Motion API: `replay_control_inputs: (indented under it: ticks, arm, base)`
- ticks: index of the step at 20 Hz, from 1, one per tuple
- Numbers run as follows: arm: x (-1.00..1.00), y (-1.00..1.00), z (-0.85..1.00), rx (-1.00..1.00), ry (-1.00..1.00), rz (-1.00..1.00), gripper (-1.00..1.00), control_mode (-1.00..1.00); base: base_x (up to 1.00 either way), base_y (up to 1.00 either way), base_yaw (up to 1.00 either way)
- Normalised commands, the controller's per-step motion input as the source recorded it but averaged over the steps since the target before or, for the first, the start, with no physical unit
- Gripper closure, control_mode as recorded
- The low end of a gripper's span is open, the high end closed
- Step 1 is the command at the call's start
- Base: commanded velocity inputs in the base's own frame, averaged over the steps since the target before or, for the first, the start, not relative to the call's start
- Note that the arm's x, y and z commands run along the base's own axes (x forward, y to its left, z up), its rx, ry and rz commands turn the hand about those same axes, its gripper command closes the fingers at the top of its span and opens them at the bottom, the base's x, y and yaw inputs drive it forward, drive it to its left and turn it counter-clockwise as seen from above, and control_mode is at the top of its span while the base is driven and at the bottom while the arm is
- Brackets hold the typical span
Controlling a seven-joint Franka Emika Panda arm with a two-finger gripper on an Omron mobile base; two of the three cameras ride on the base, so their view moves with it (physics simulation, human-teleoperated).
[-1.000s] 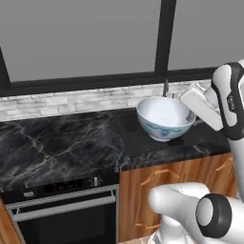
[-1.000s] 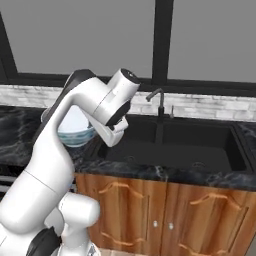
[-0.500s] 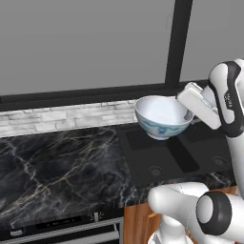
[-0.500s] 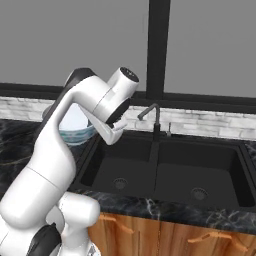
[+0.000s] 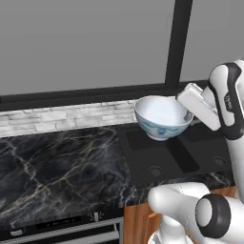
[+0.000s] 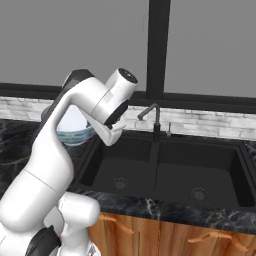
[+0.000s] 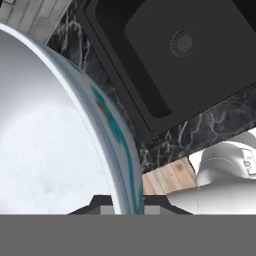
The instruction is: Pick the cup and bowl from the counter and place them on the counter next to the sink.
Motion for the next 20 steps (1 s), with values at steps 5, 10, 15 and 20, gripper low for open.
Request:
replay_control_inputs:
  ticks: [5, 10, 15, 20]
  arm:
    - [0.00, 0.69, -0.13, -0.01, 0.02, -0.07, 1.00, -1.00]
    - [0.07, 0.28, -0.16, 0.01, 0.09, -0.06, 1.00, -1.00]
    - [0.43, 0.06, -0.22, 0.00, 0.01, -0.05, 1.00, -1.00]
    - [0.18, 0.47, -0.66, 0.00, 0.08, -0.03, 1.00, -1.00]
  base:
    - [0.00, 0.00, 0.00]
    - [0.00, 0.00, 0.00]
    - [0.00, 0.00, 0.00]
    - [0.00, 0.00, 0.00]
